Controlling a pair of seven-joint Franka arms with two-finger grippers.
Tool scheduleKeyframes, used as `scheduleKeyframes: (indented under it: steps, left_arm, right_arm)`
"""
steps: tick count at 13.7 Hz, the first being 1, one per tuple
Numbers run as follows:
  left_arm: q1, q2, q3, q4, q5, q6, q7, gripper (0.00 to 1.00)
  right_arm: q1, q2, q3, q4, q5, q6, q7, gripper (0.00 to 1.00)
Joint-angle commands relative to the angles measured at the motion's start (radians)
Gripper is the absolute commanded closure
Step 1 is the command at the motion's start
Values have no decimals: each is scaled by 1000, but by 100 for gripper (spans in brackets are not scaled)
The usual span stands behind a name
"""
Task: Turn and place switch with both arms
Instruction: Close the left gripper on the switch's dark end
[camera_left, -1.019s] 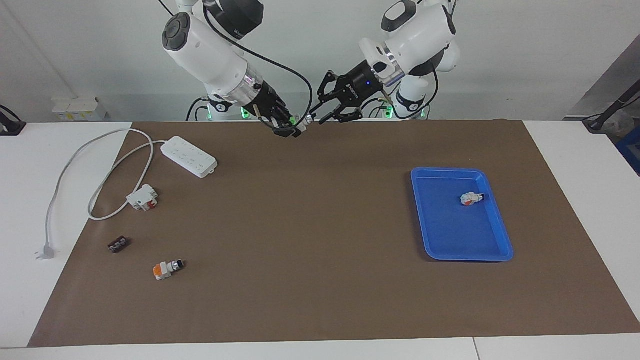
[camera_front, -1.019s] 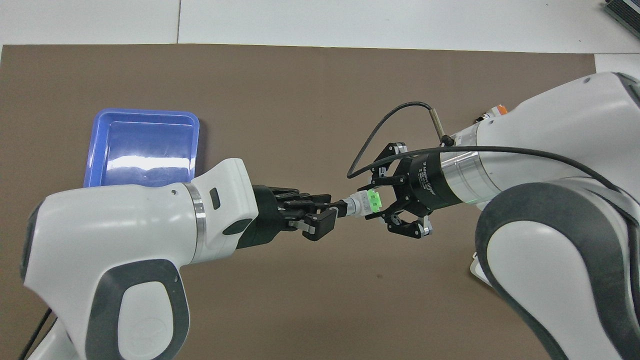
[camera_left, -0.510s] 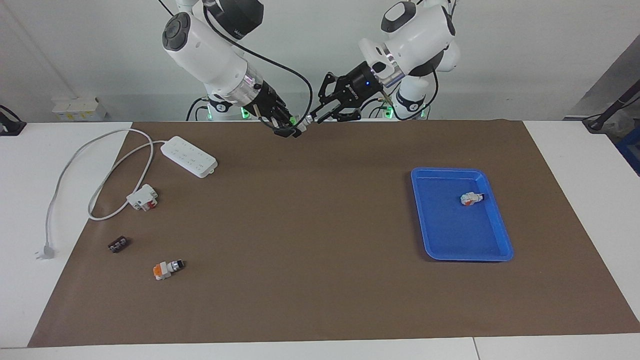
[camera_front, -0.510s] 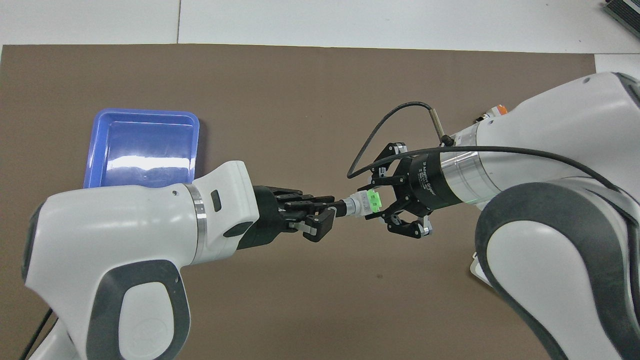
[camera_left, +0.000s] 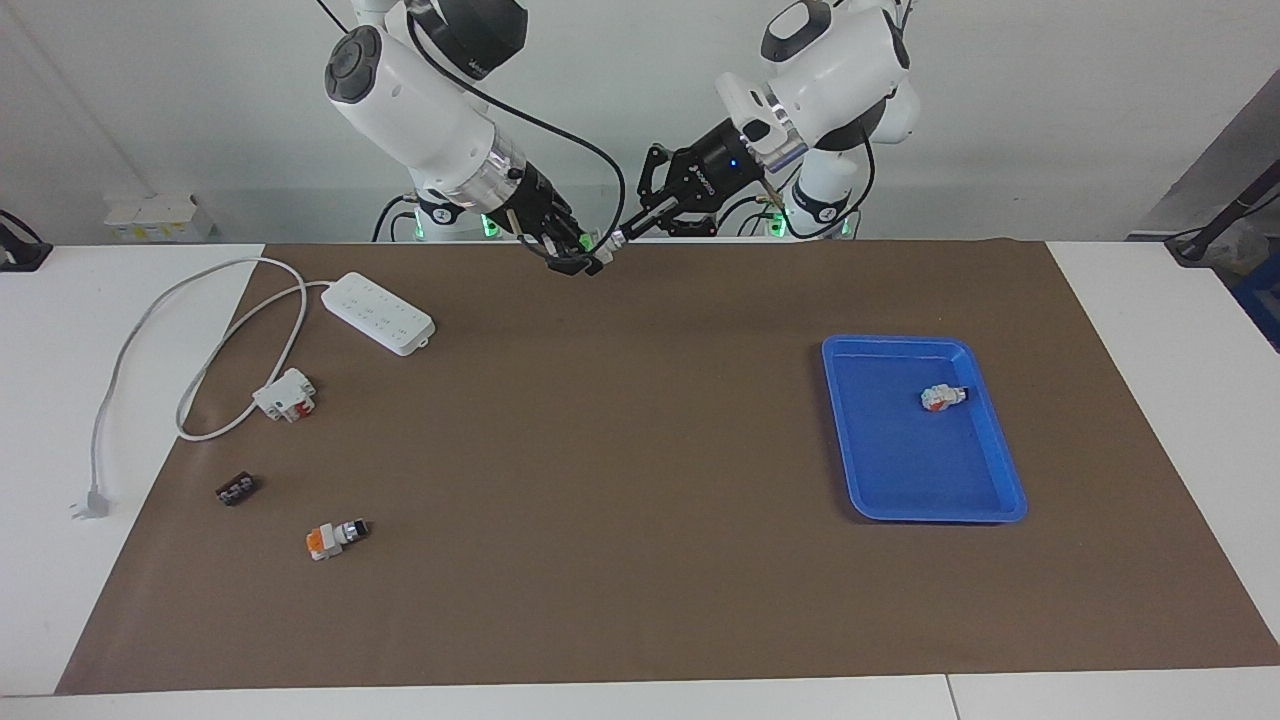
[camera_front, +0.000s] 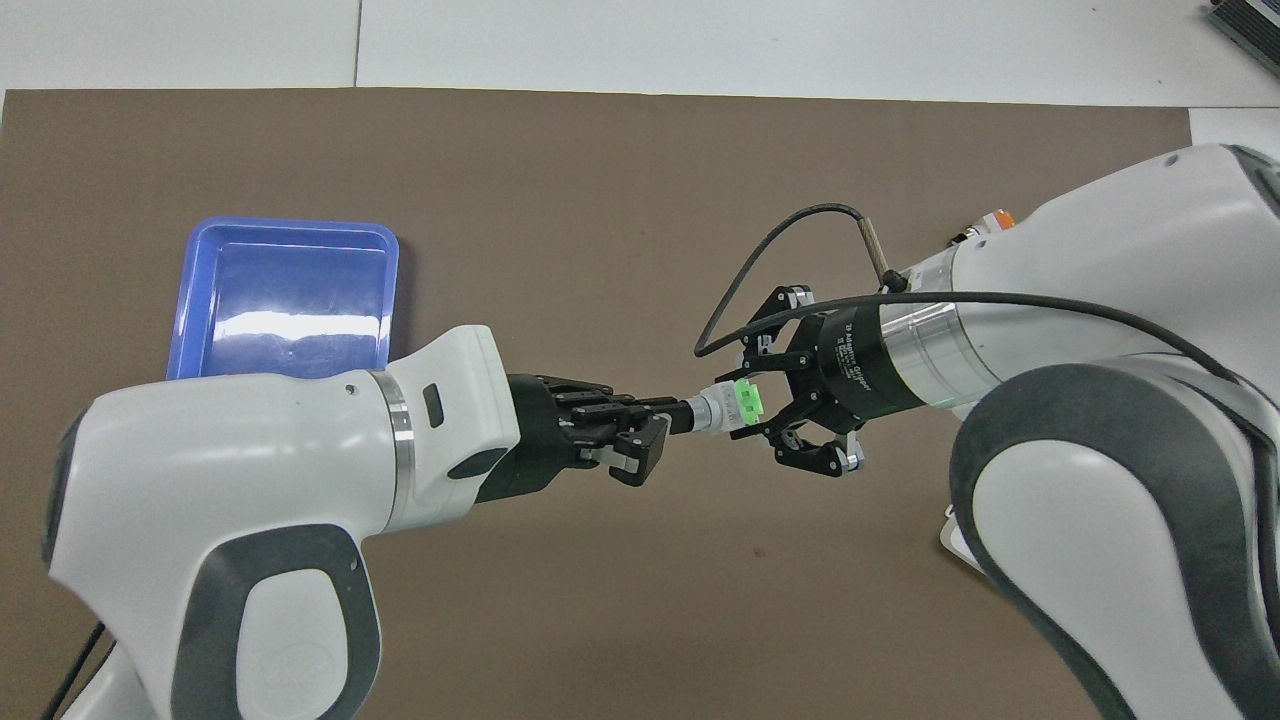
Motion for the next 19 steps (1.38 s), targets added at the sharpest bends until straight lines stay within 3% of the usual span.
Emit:
scheduleKeyframes:
  steps: [1, 9, 19]
  left_arm:
    - [-23, -25, 14, -42, -13, 12, 9, 100]
    - [-18, -65, 15, -113, -13, -2, -216, 100]
    - [-17, -66, 14, -102, -13, -17, -851, 100]
  right_arm:
    - [-8, -9, 7, 4, 20, -2, 16, 100]
    - [-10, -9, 7, 4, 17, -4, 15, 100]
    - [-16, -9, 7, 4, 17, -8, 13, 100]
